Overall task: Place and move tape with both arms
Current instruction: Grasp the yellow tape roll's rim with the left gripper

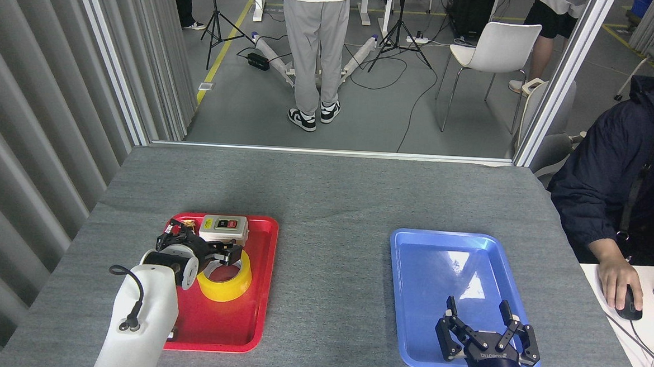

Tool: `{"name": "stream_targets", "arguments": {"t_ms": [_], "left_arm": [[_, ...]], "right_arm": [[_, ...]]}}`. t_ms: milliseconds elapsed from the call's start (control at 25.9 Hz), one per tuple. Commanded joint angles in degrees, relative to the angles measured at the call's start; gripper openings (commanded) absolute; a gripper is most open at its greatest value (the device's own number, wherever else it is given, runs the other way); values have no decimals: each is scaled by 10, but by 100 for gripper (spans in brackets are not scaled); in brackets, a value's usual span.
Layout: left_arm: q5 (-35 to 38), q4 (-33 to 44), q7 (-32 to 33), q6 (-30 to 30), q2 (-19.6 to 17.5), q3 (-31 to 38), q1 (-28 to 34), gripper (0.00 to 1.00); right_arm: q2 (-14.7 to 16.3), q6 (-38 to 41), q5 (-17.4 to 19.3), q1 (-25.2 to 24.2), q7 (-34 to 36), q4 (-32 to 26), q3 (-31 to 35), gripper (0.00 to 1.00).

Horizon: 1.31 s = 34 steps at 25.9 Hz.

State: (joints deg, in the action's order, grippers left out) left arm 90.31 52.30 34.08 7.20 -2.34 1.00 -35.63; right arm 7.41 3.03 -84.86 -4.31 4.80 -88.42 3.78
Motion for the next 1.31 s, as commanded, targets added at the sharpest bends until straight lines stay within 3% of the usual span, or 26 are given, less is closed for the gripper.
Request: {"name": "stream_targets", "arguments": {"t_ms": [0,425,851,1083,1276], "left_arm": [[0,-38,24,-6,-7,8,-18,99],[-24,-47,143,-1,-14,6,-40,99],[-36,-59,163,0,-22,2,-49,99],[-58,-67,224,-1,-22,1,-53,99],[-86,-70,227,0,-21,2,-54,99]], "right_arm": [[-1,0,0,0,-1,2,0,100],[-9,-1,-11,4,-1,4,0,100],[-21,-1,-24,4,-1,4,0,100],[-20,-2,-24,4,-1,4,0,100],[-15,-2,-24,3,-1,4,0,100]]}}
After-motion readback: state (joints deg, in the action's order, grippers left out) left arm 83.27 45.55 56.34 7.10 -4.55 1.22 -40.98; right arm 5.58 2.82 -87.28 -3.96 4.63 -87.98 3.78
